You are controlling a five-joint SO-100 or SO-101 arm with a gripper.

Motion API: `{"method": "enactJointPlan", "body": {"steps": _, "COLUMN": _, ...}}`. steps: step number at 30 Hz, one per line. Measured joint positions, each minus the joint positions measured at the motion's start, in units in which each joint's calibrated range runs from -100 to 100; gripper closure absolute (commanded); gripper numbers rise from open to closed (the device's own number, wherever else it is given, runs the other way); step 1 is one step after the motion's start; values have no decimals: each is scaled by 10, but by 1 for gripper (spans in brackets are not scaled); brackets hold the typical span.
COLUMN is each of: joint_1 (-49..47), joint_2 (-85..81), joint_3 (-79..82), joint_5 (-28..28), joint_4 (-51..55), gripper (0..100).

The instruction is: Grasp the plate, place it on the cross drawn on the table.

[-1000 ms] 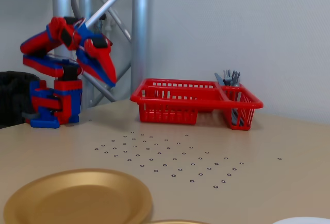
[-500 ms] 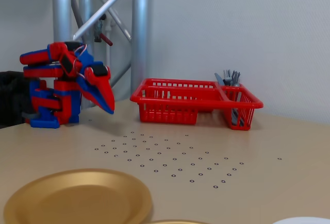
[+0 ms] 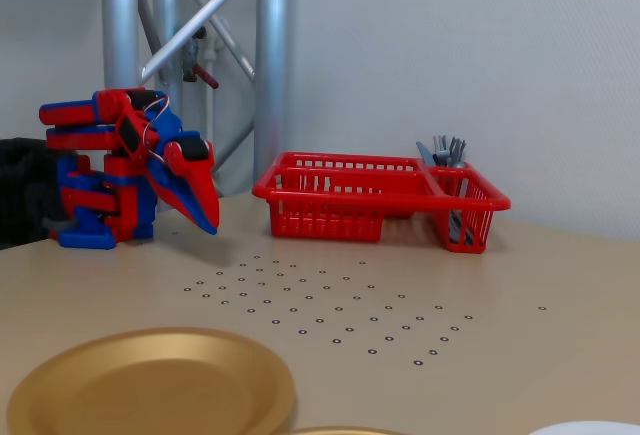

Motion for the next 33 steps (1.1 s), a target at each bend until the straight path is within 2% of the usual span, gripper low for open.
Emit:
{"method": "enactJointPlan", "body": {"steps": 6, "joint_1": 7, "joint_2": 0, "joint_3": 0, "joint_5": 4, "joint_4": 28, "gripper": 100}}
{"method": "enactJointPlan", "body": {"steps": 33, "joint_1": 5, "joint_2": 0, "joint_3": 0, "joint_5": 7, "joint_4": 28, "gripper": 100}}
